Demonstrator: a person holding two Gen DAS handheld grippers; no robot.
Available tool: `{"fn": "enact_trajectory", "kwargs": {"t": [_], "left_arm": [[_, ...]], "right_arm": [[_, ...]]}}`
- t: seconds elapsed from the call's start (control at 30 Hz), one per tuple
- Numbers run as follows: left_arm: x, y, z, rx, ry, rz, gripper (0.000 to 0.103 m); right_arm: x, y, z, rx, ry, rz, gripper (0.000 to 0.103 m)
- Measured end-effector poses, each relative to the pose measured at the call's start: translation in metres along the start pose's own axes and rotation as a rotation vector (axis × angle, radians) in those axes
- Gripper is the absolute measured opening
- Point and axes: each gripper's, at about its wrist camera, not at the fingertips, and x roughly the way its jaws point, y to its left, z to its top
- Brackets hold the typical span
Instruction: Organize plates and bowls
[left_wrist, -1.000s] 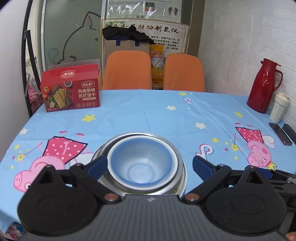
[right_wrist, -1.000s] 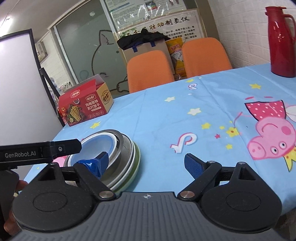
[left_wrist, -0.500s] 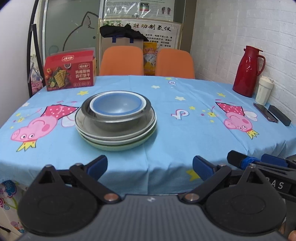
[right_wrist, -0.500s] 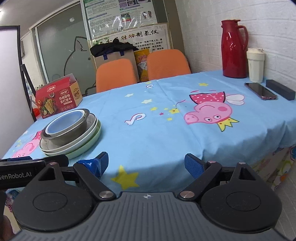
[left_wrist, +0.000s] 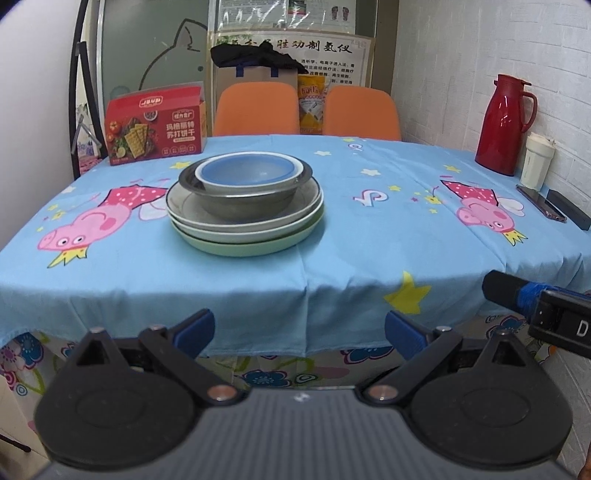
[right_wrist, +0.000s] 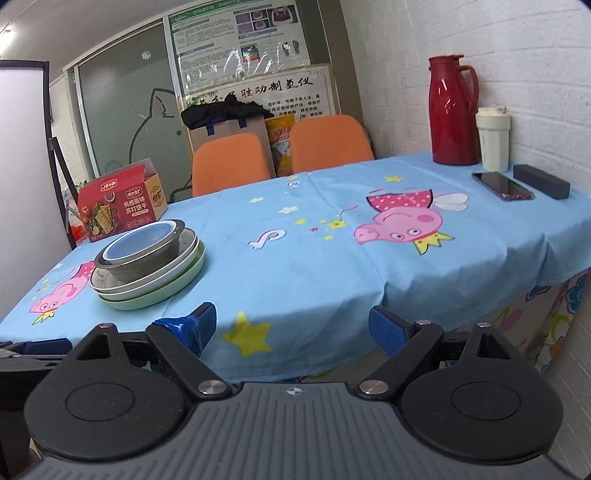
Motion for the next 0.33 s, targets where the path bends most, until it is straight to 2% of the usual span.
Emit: {"fn": "enact_trajectory", "kwargs": {"t": [0.17, 0.33], "left_arm": [[0.002, 0.000, -0.003, 0.012, -0.005, 0.004, 0.098], [-0.006, 0.002, -0.002, -0.003, -0.041, -0.001, 0.098]], "right_arm": [[0.014, -0.003, -0.010, 0.041, 0.077, 0.046, 0.077], [0.010, -0.003, -0.012, 0.045, 0.075, 0.050, 0.077]]}}
